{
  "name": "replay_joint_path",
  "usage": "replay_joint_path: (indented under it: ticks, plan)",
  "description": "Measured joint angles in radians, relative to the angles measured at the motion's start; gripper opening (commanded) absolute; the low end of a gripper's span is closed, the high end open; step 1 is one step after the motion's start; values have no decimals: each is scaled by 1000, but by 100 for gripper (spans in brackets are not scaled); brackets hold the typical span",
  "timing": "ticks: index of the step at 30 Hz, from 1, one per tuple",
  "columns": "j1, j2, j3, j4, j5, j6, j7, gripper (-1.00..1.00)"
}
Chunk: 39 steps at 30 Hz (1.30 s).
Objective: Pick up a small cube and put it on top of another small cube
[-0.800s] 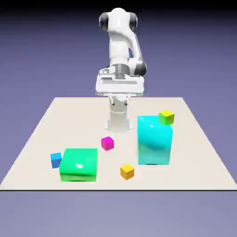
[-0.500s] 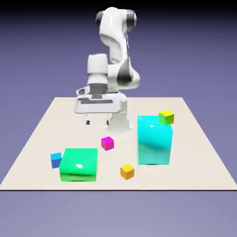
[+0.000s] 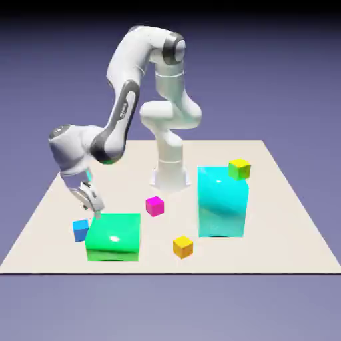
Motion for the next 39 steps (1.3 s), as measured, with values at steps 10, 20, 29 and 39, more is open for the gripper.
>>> replay_joint_path:
  ticks: [10,20,29,39]
  plan:
    - [-56,313,-42,104,211,-63,-42,0]
    - [-41,61,-29,91,58,-153,35,-100]
    - [-35,-262,163,-230,-182,-107,10,-100]
    - [-41,-619,375,-592,-452,-56,-20,-100]
